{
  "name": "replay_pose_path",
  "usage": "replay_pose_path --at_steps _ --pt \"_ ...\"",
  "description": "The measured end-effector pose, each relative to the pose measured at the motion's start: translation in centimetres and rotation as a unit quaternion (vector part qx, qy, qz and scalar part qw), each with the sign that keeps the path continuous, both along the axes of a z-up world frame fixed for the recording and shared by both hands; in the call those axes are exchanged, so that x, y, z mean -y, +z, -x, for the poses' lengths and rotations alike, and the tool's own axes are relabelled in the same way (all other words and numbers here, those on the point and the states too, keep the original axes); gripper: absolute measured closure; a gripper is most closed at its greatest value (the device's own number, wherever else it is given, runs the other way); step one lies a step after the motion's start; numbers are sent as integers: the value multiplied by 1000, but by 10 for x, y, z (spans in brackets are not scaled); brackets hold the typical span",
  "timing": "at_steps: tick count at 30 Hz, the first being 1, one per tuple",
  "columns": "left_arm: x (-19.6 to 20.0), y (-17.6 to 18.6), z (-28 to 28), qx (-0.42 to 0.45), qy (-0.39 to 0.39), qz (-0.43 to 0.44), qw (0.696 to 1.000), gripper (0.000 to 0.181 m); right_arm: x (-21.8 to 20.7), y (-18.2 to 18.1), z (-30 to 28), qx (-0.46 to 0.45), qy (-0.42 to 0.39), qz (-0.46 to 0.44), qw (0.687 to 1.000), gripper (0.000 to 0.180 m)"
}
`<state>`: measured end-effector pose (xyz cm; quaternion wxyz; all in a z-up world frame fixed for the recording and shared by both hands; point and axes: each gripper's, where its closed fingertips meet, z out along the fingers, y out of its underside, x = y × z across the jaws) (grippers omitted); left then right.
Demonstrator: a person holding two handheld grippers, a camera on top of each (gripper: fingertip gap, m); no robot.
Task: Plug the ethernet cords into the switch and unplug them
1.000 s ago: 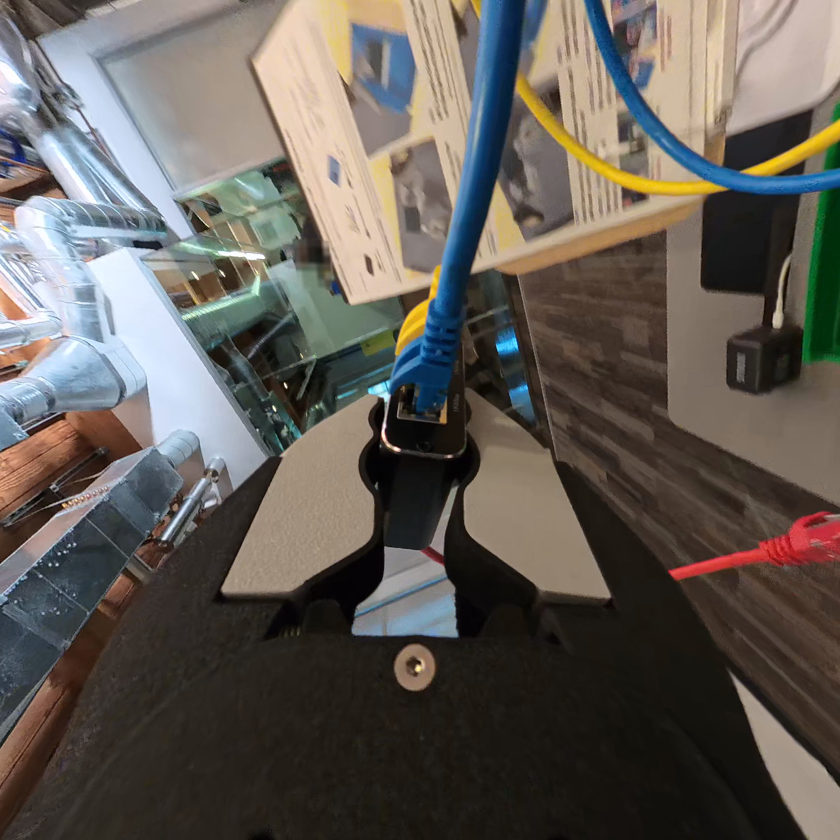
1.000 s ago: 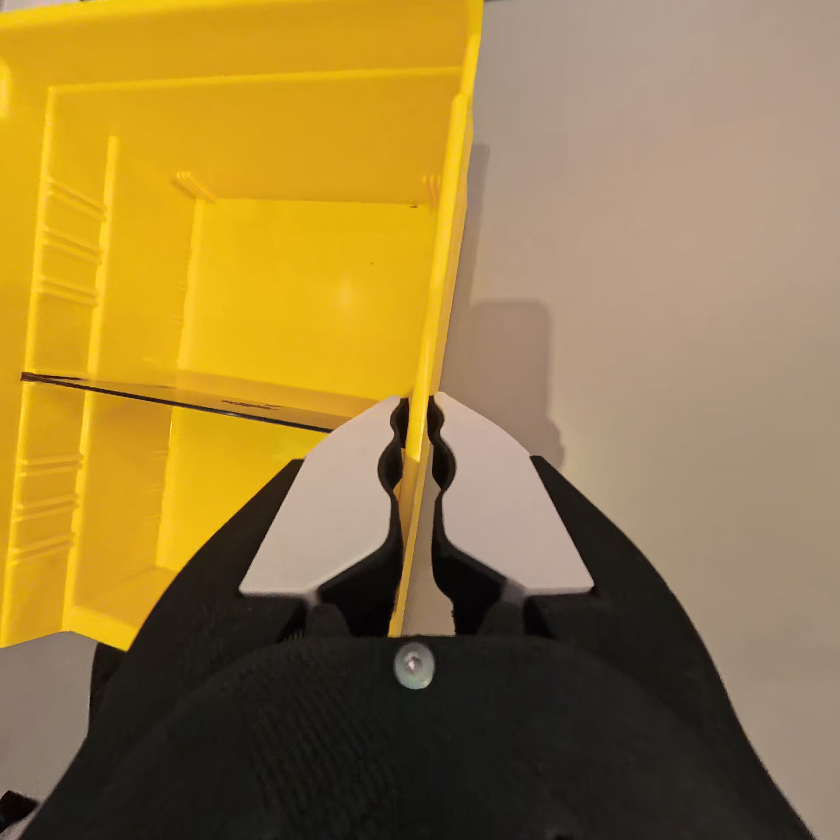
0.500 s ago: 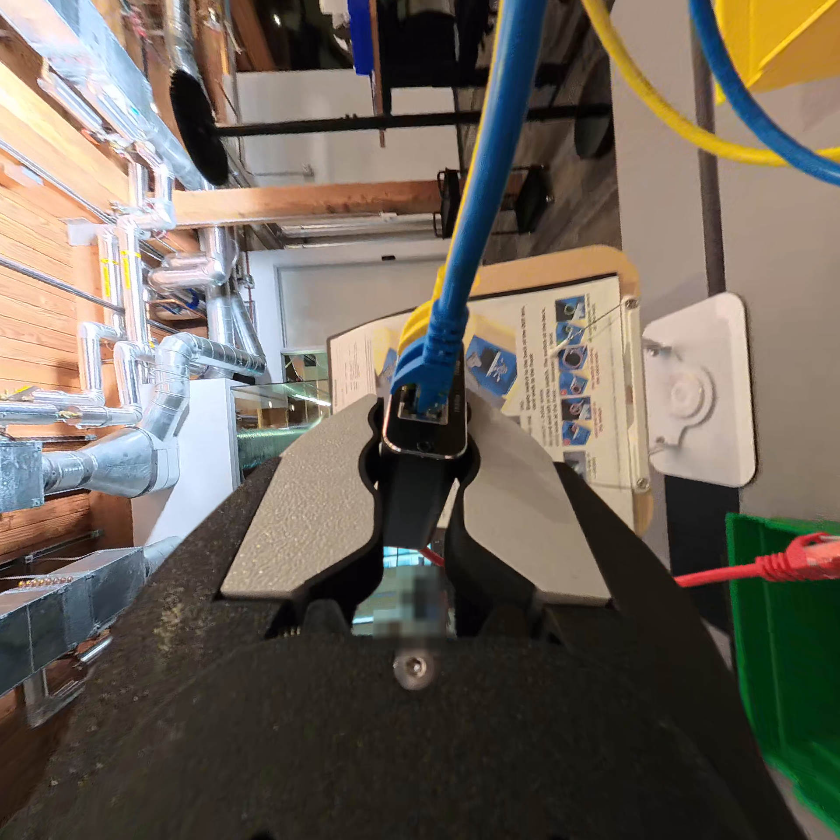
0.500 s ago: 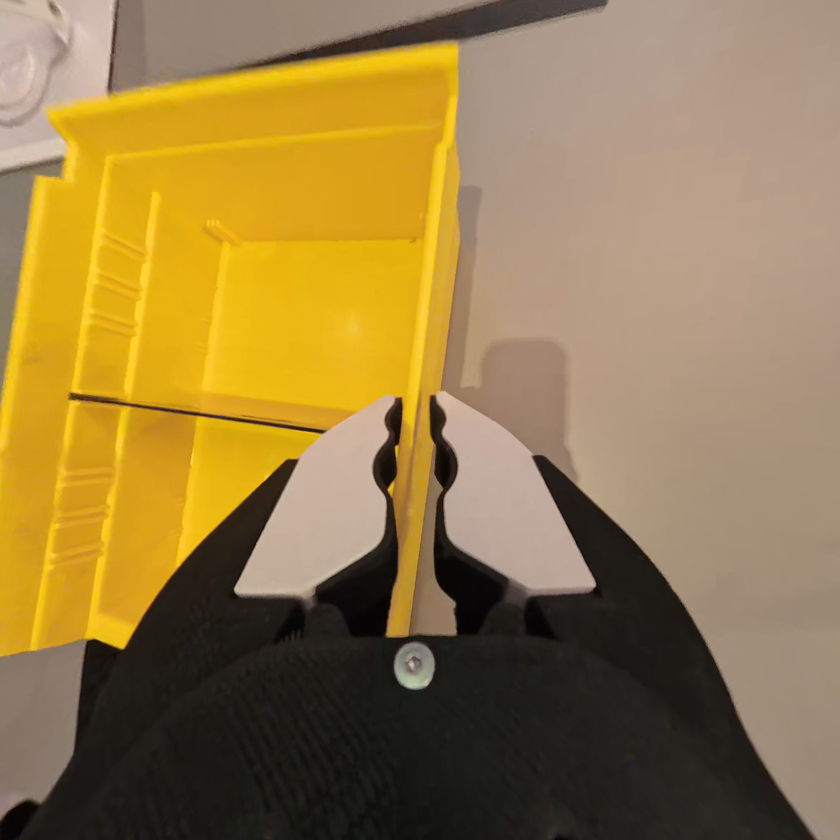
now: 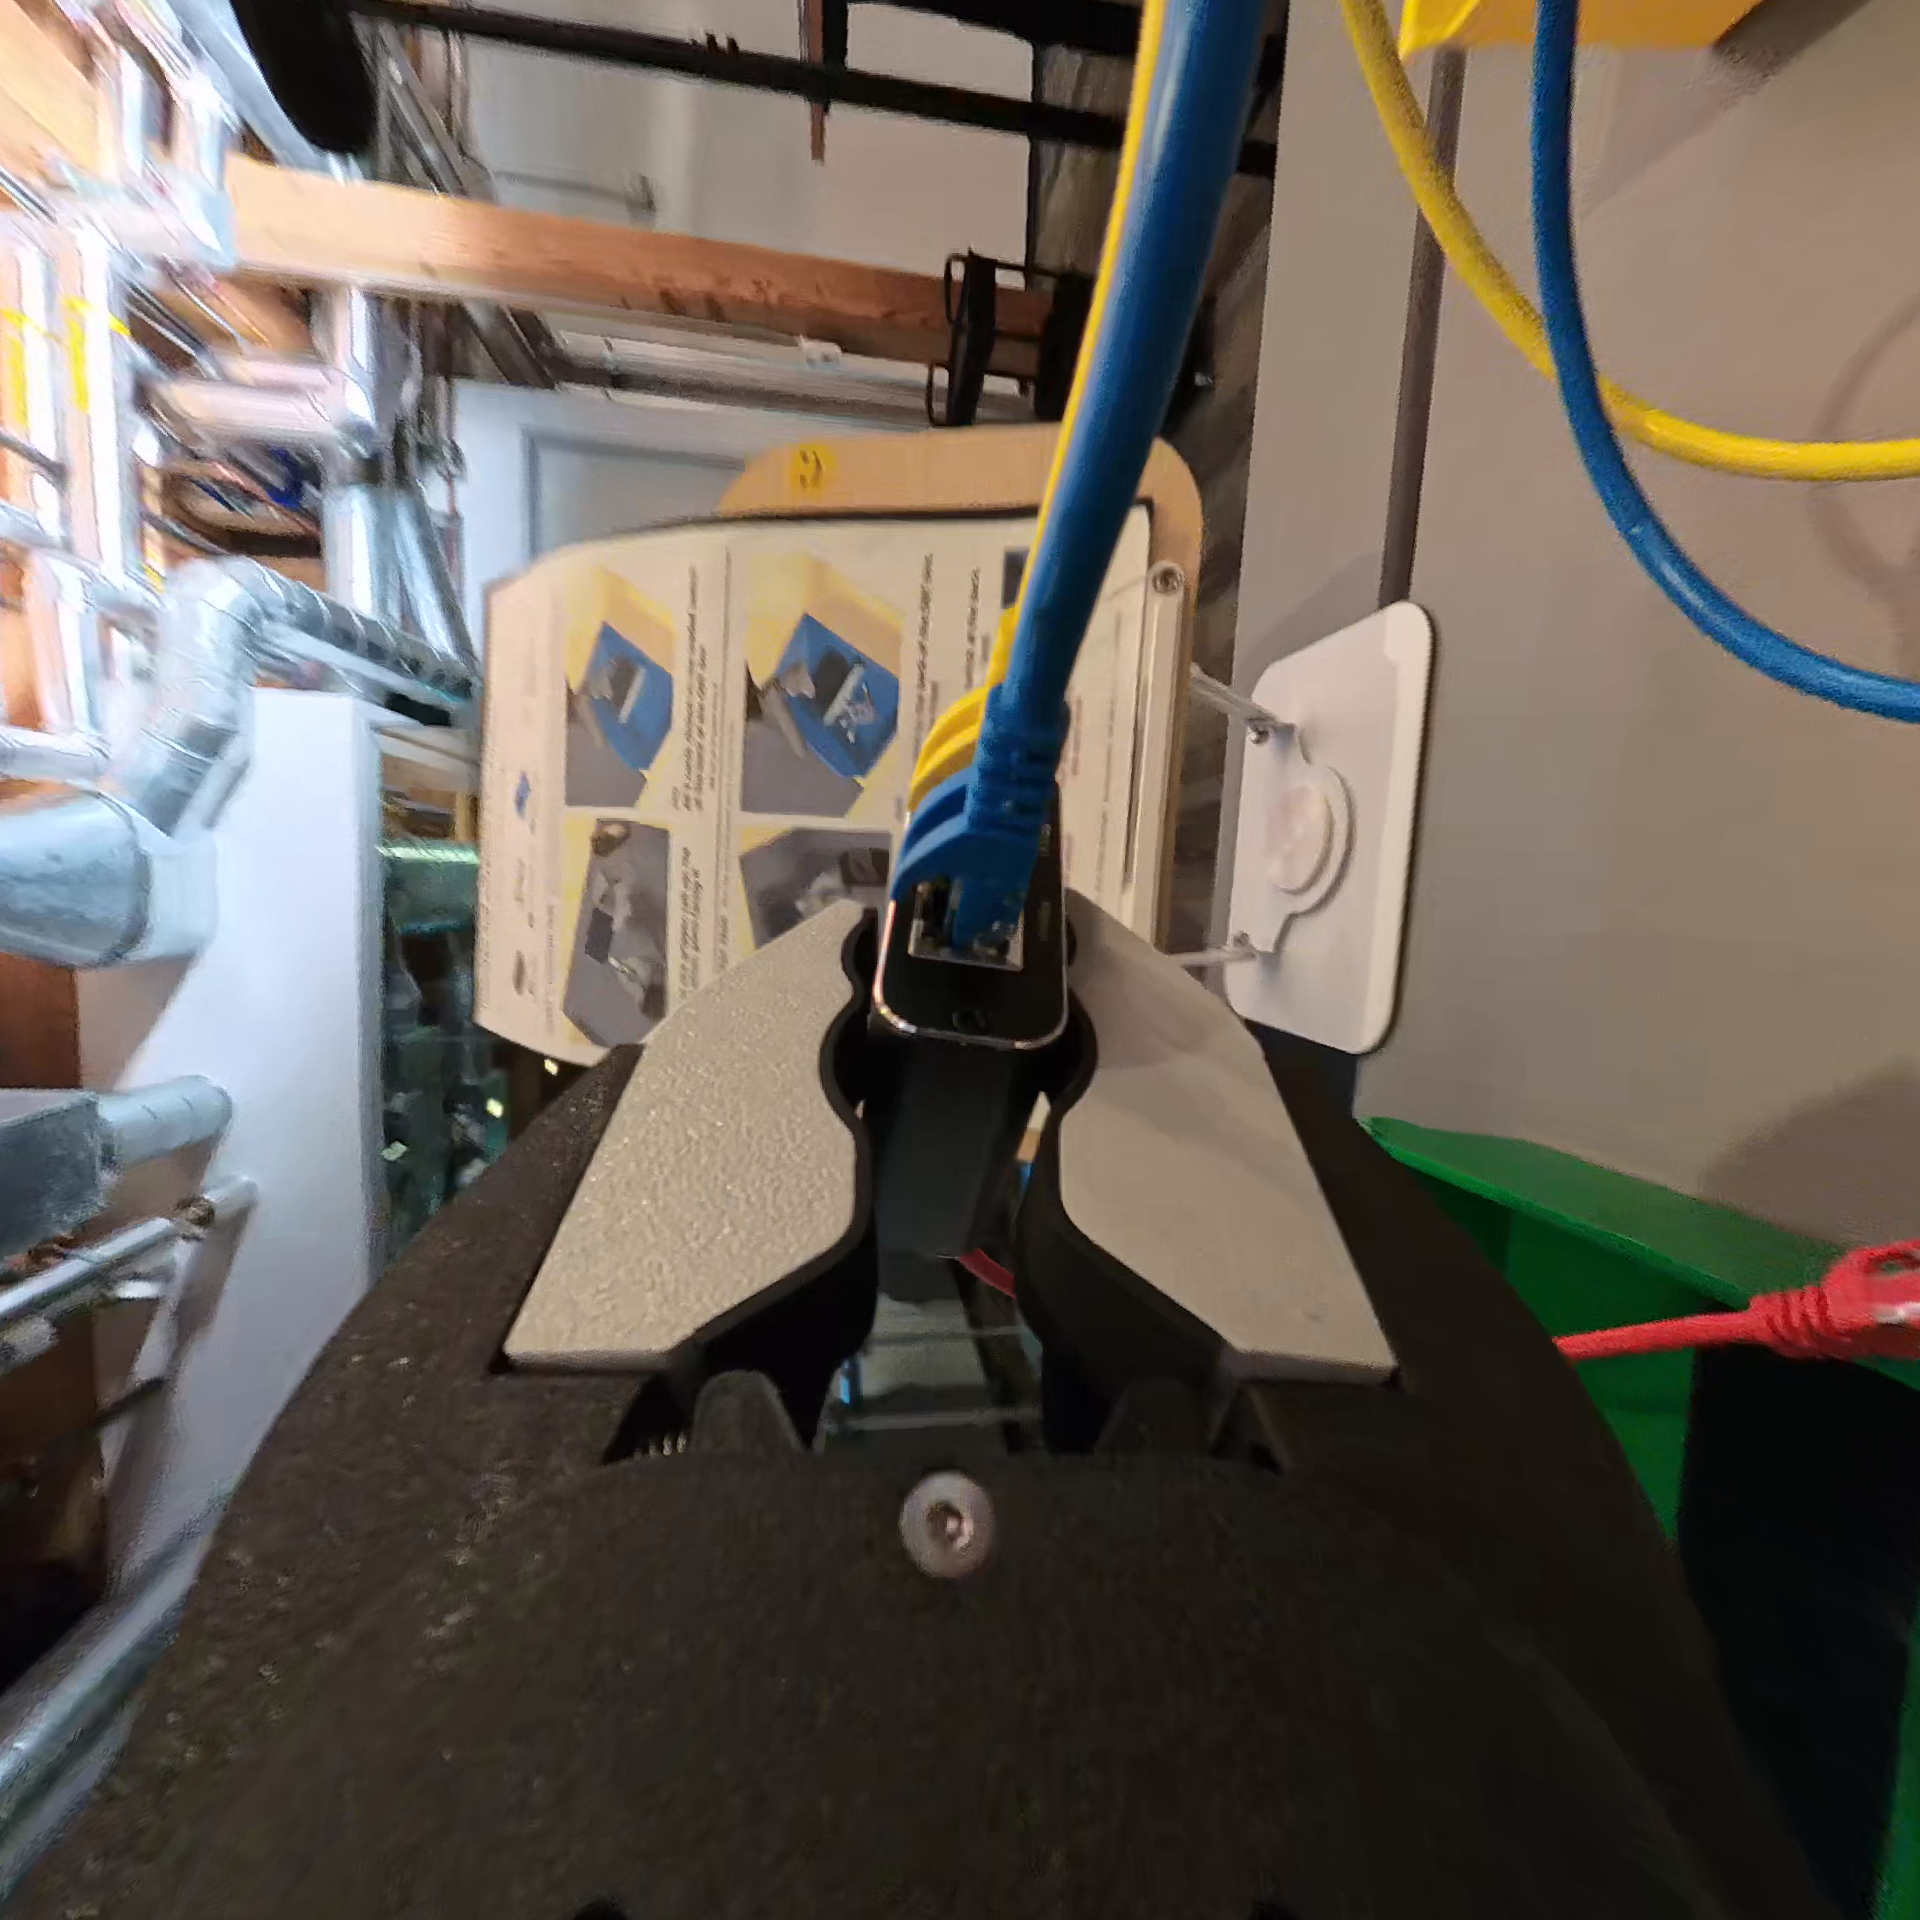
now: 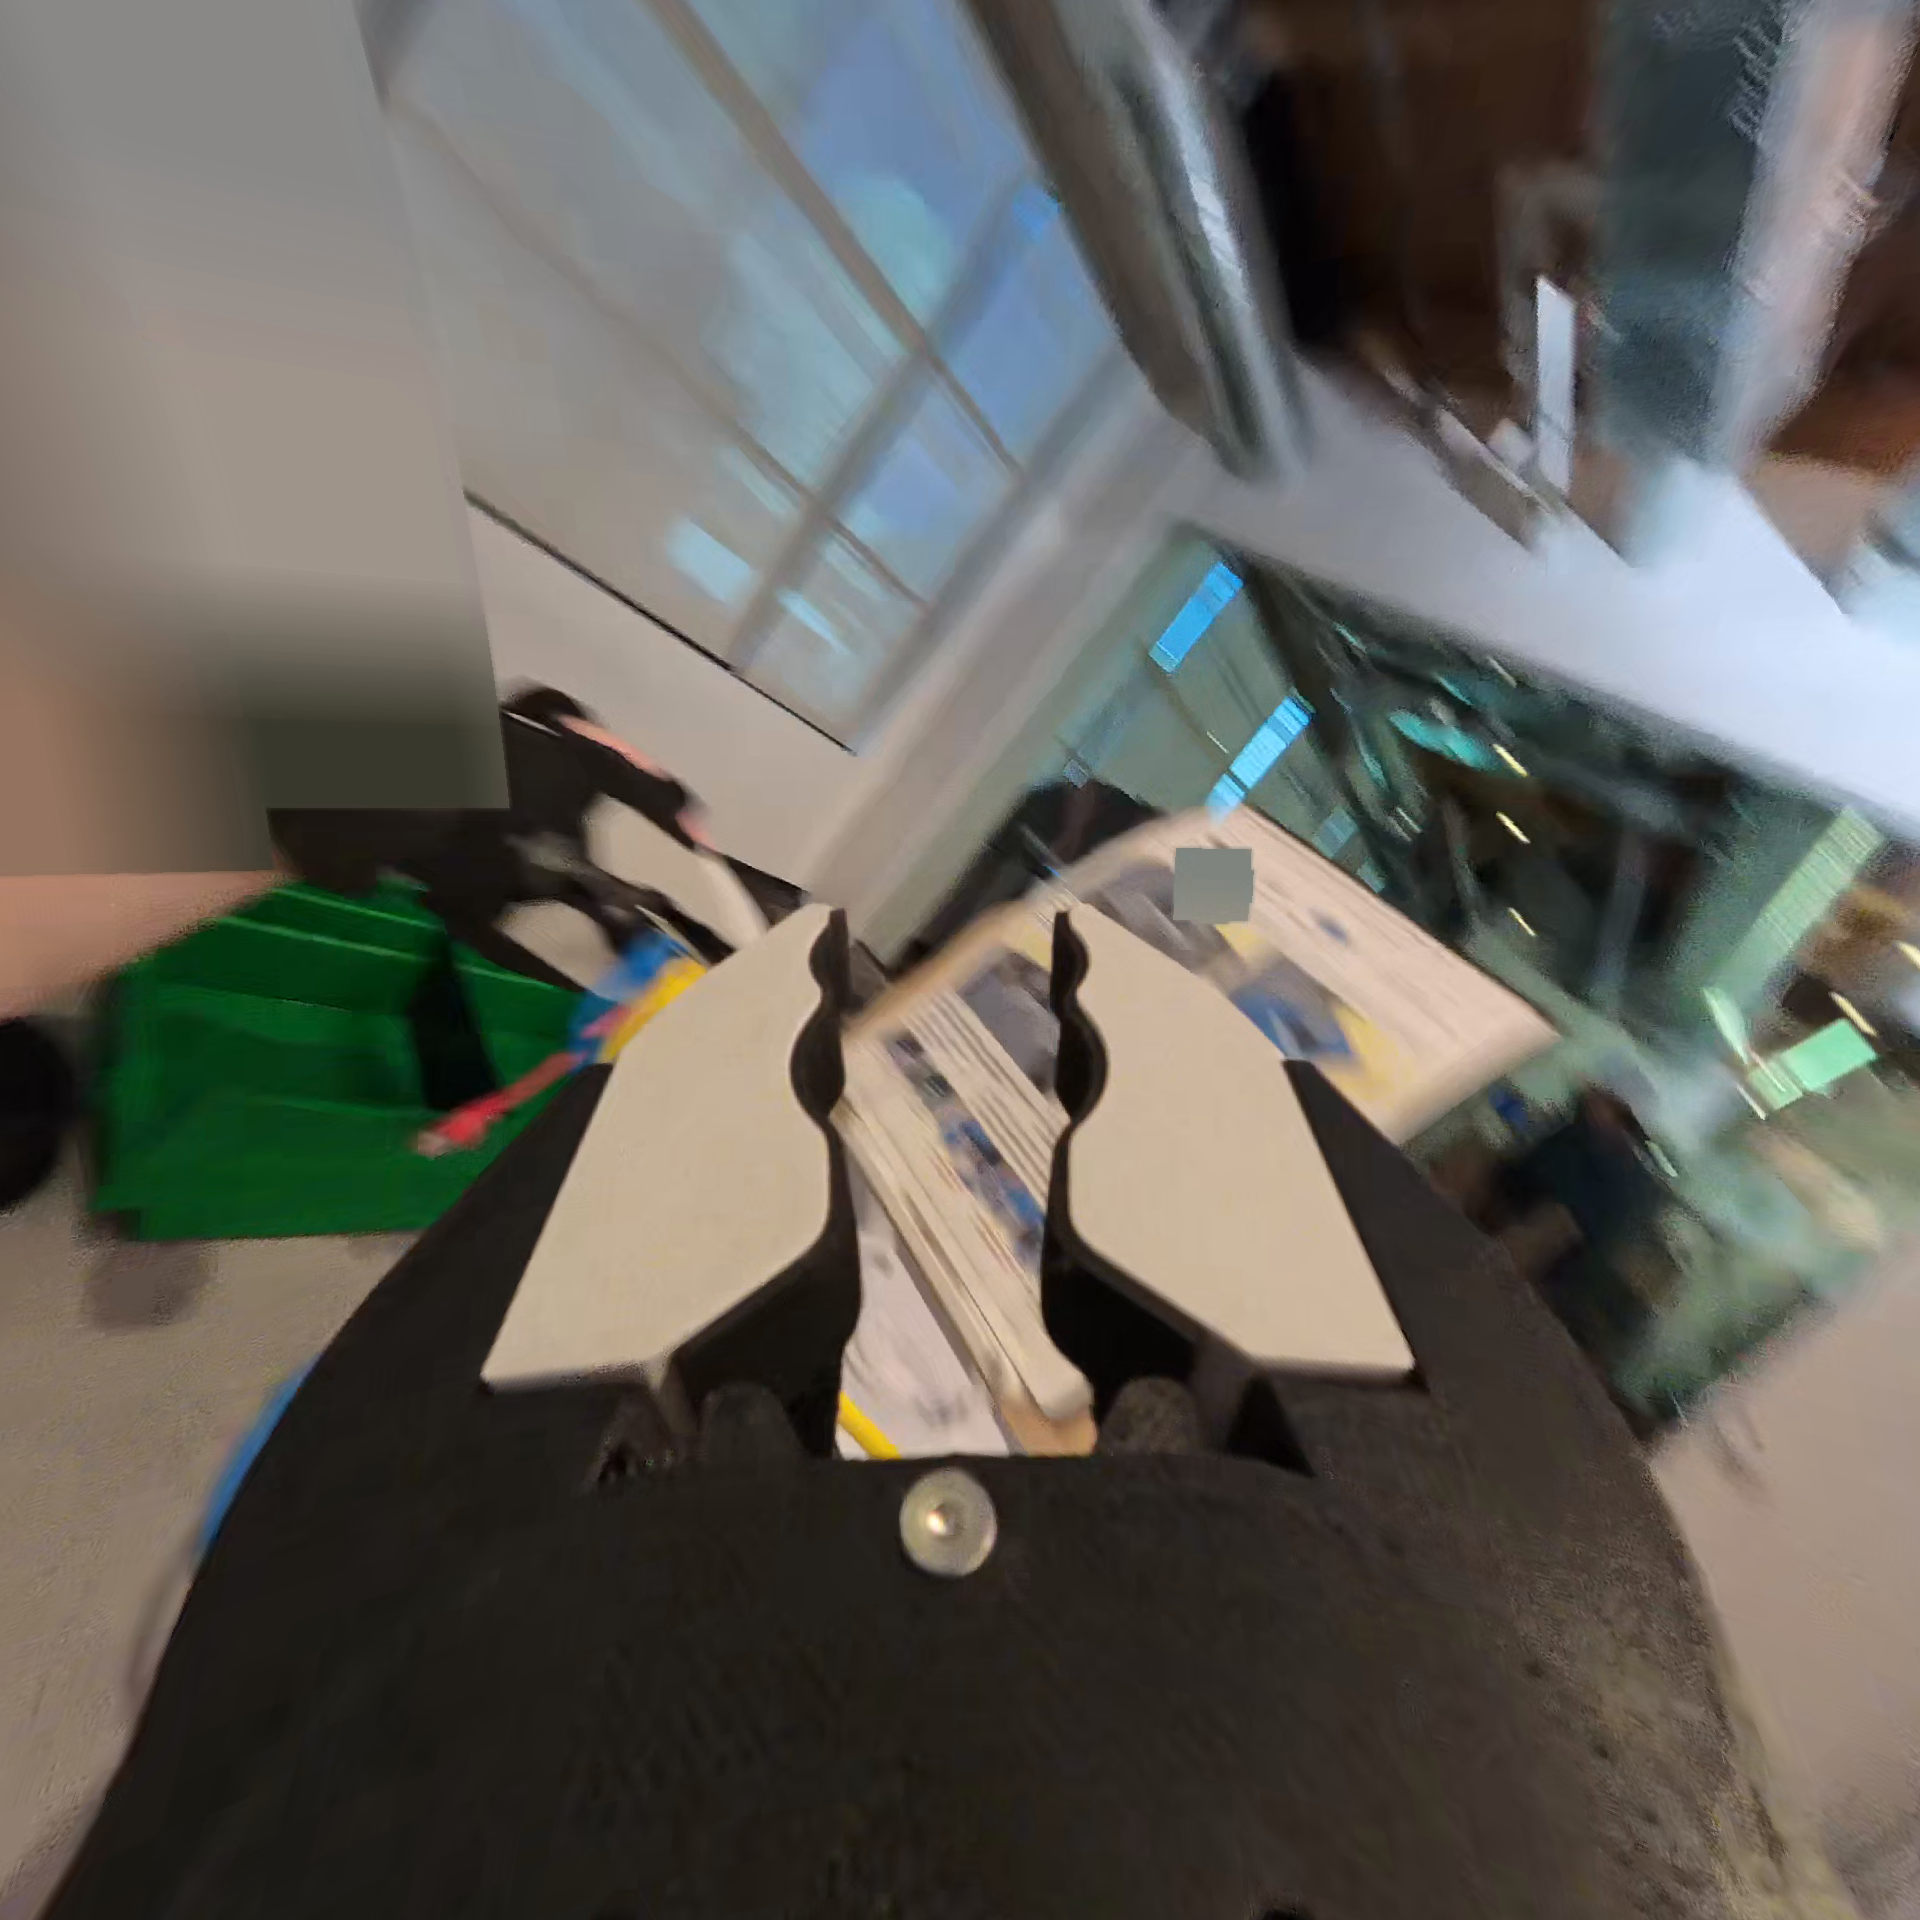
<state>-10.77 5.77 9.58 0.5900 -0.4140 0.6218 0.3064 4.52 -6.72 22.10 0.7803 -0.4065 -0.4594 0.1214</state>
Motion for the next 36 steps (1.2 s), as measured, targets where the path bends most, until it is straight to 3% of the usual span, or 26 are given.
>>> replay_pose_path --at_steps 1,3,6,10,13,17,23,25,28,31,36 --pt "-3 -2 3 6 10 17 1000 153 12 -6 35 31 35 -16 999 140" --pt "-4 -4 6 9 7 21 1000 153 14 -37 91 131 38 -36 990 134" --pt "-4 -1 11 19 5 23 1000 153 -15 -80 125 245 -47 -81 965 133" --pt "4 4 8 29 -9 19 999 153 -31 -110 139 286 -40 -38 956 141" --pt "11 8 1 32 -22 16 999 153 -50 -112 127 312 -115 -64 941 167" --pt "25 12 -10 47 -73 11 996 152 -44 -101 114 298 -109 -71 946 172" --pt "58 32 -25 114 -173 20 978 146 -21 -85 91 251 -28 -67 965 172" --pt "56 28 -29 102 -159 24 982 149 -24 -89 86 249 -20 -40 967 172" --pt "49 17 -33 83 -134 45 986 152 -33 -91 77 269 -68 -24 960 148" --pt "49 19 -34 85 -131 40 987 153 -26 -88 81 301 -113 -64 945 146" --pt "42 18 -30 68 -98 26 993 153 6 -81 98 323 -111 -104 934 147"
